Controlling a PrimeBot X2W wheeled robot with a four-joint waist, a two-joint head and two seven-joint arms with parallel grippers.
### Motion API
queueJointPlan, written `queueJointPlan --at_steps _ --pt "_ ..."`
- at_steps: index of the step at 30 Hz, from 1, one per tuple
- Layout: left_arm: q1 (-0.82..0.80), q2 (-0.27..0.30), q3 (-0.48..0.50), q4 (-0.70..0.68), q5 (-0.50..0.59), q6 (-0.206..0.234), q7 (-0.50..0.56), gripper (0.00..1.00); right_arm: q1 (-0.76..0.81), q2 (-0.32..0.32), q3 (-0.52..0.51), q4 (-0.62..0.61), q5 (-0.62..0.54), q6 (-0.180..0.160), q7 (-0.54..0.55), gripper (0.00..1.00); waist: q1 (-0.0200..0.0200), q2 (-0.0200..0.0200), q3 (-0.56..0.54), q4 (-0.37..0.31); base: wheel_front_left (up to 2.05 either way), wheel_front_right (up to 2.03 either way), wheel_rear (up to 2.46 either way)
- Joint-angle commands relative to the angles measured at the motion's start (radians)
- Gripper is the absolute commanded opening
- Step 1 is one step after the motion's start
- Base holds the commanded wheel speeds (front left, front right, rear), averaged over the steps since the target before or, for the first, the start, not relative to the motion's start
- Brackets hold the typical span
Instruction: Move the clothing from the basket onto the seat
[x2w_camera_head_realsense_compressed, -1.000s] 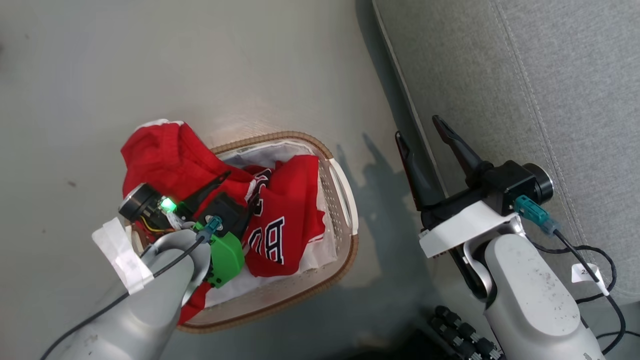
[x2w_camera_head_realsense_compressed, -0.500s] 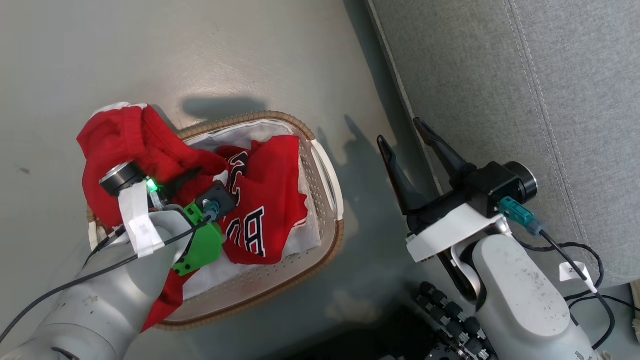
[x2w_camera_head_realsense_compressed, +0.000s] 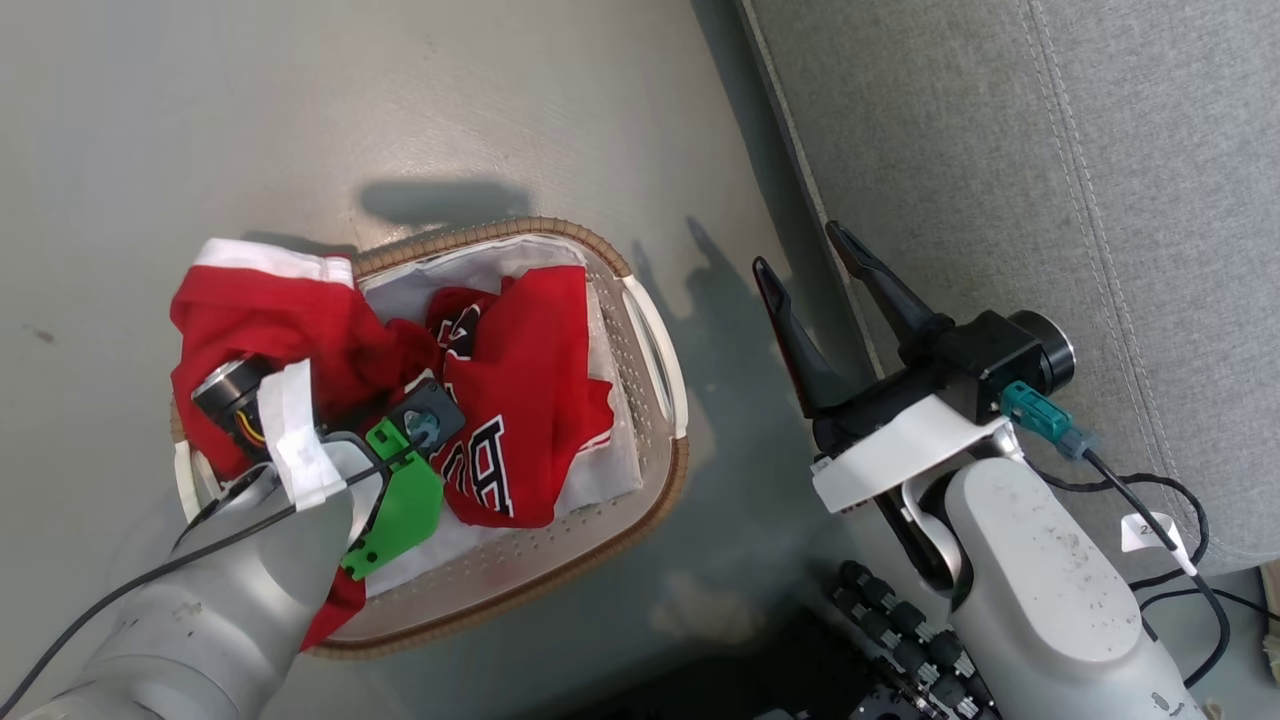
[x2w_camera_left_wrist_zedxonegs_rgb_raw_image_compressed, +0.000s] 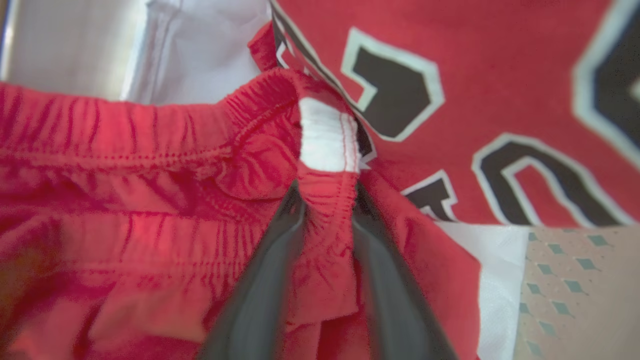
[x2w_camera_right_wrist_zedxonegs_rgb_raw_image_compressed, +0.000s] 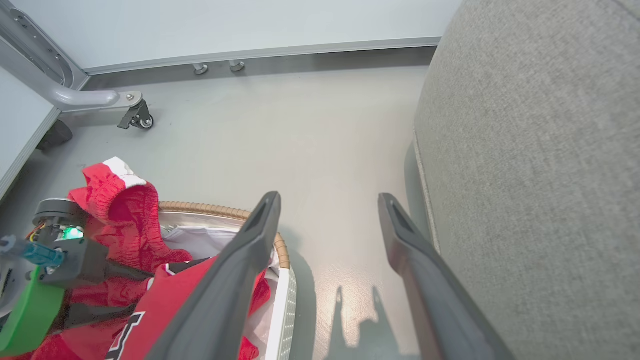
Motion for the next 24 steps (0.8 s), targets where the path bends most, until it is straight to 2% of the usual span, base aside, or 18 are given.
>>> queueJointPlan --at_steps 1,6,17,20,24 --pt "0.016 0.009 -0.008 -0.003 -0.02 -0.002 -0.017 0.0 -0.006 -0.003 -0.005 0.004 0.004 -0.001 -0.004 1.0 -0.0001 0.0 -0.013 0.003 0.0 0.0 0.0" --pt "0.035 0.0 -0.012 -0.005 -0.065 -0.002 -0.068 0.0 0.001 -0.003 -0.018 0.011 -0.006 -0.001 -0.004 1.0 -0.0001 0.0 -0.06 0.015 0.0 0.0 0.0" --pt "0.114 -0.067 0.033 -0.029 -0.166 -0.002 -0.153 0.0 0.033 -0.003 -0.053 0.052 -0.04 -0.001 -0.004 1.0 -0.0001 0.0 -0.238 0.091 0.0 0.0 0.0" --pt "0.132 -0.079 0.061 -0.079 -0.183 0.012 -0.157 0.0 0.048 -0.003 -0.064 0.065 -0.049 -0.001 -0.004 1.0 -0.0001 0.0 -0.286 0.12 0.0 0.0 0.0" --pt "0.18 -0.067 0.111 -0.189 -0.189 0.038 -0.157 0.0 0.071 -0.003 -0.08 0.082 -0.06 -0.001 -0.004 1.0 -0.0001 0.0 -0.35 0.162 0.0 0.0 0.0"
